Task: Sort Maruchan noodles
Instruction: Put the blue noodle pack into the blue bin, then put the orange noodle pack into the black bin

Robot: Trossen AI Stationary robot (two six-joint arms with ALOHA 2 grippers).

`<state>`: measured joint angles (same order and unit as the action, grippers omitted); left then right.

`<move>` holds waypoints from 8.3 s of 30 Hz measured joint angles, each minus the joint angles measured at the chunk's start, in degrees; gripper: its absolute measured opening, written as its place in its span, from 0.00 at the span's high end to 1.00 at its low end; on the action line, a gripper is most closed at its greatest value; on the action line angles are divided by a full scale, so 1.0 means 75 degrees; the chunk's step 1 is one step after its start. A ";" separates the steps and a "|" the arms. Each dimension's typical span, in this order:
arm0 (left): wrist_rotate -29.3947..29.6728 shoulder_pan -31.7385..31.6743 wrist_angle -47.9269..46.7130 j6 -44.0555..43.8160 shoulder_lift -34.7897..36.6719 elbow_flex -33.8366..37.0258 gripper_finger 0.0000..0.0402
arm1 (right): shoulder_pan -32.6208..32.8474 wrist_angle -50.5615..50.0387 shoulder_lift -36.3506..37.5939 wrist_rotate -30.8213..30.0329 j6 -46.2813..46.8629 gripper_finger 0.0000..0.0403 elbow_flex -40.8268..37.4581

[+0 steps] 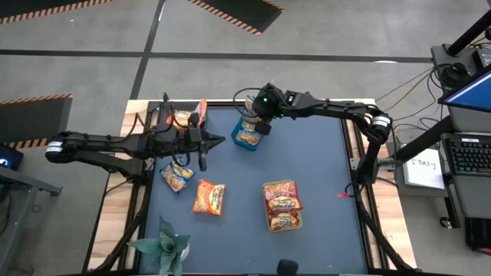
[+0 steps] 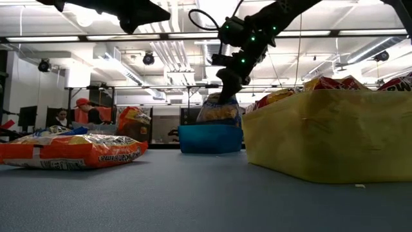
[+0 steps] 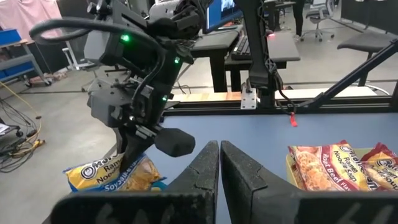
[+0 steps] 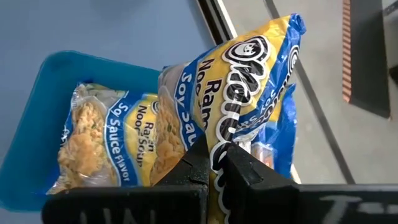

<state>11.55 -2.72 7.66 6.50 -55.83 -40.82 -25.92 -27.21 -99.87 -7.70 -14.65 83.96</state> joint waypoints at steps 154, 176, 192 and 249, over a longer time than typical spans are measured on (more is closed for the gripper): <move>-0.3477 0.0160 -0.6359 -0.1330 -0.3560 -0.2124 0.82 | 0.1056 0.4354 0.5070 0.0823 0.1399 0.98 -0.5989; -0.3813 0.0154 -0.5571 -0.1355 -0.4989 -0.2047 0.43 | 0.1053 0.4925 0.5945 0.0828 0.1010 0.98 -0.6732; -0.4840 -0.0051 -0.2969 -0.2352 -0.4996 -0.0553 0.49 | 0.1053 0.4932 0.5939 0.0831 0.1019 0.98 -0.6735; -0.3984 -0.0887 -0.1313 -0.0130 -0.3920 -0.0737 1.00 | 0.1053 0.4923 0.5936 0.0822 0.0909 0.98 -0.6735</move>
<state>-18.33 -9.38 -2.19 5.53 -85.23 -46.35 -18.02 9.72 -55.35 -1.54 -7.83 33.45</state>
